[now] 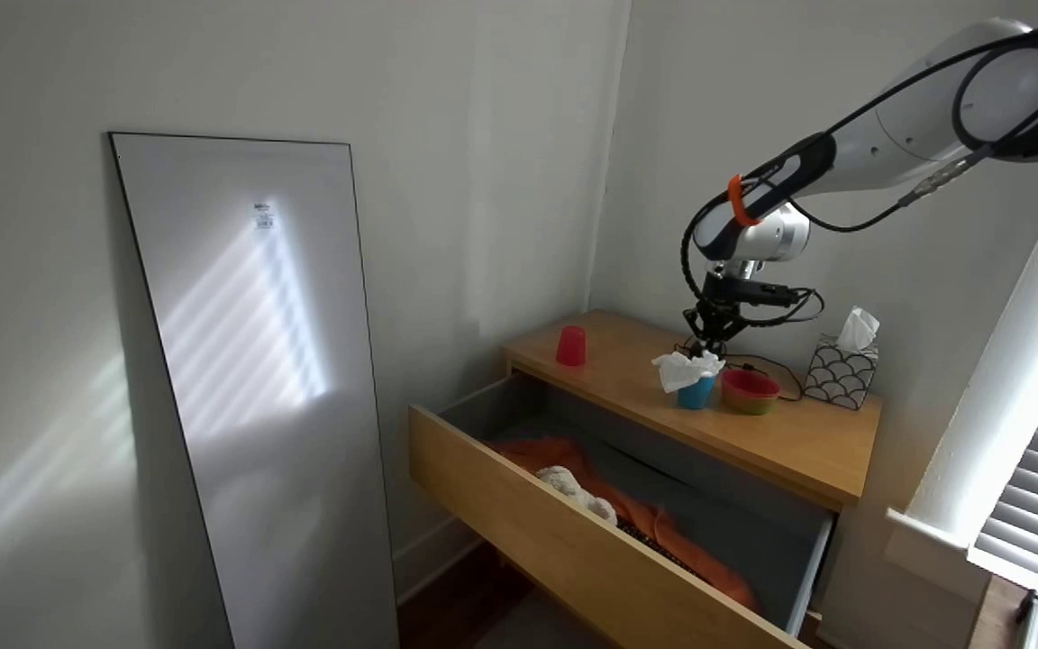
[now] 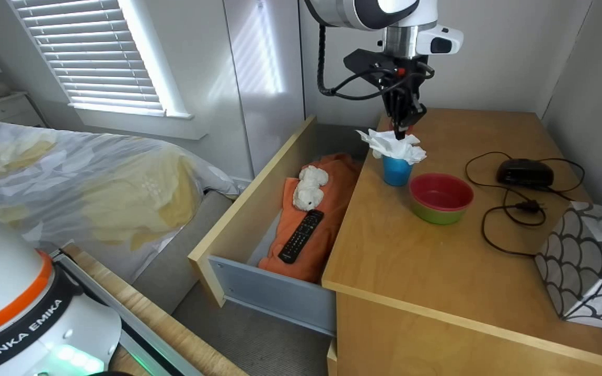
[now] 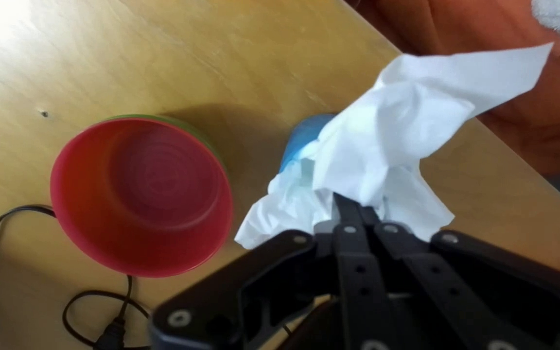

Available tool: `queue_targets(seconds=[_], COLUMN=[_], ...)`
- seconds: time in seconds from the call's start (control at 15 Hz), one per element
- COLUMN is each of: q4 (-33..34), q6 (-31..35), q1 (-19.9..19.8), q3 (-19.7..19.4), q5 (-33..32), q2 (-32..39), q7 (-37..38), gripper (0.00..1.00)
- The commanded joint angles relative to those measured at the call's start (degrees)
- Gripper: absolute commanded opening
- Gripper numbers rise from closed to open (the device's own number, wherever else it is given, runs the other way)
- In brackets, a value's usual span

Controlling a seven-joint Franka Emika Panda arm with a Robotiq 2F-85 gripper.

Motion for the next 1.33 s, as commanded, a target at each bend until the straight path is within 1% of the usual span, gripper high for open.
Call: queue_targets(seconds=[0.0, 0.33, 0.6, 1.07, 1.27], q4=[-0.13, 1.43, 2.79, 5.60, 5.83], q6=[1.20, 2.30, 4.81, 3.96, 4.01], q1=[-0.99, -2.03, -3.09, -3.29, -3.28], q3=[0.56, 1.09, 2.09, 1.93, 2.12], q5=[1.10, 1.61, 2.32, 1.10, 1.22], q2=[2.04, 5.40, 7.95, 11.89, 11.23], q7=[-1.33, -3.22, -6.19, -7.48, -7.78], gripper=[0.00, 0.00, 0.00, 0.00, 0.00])
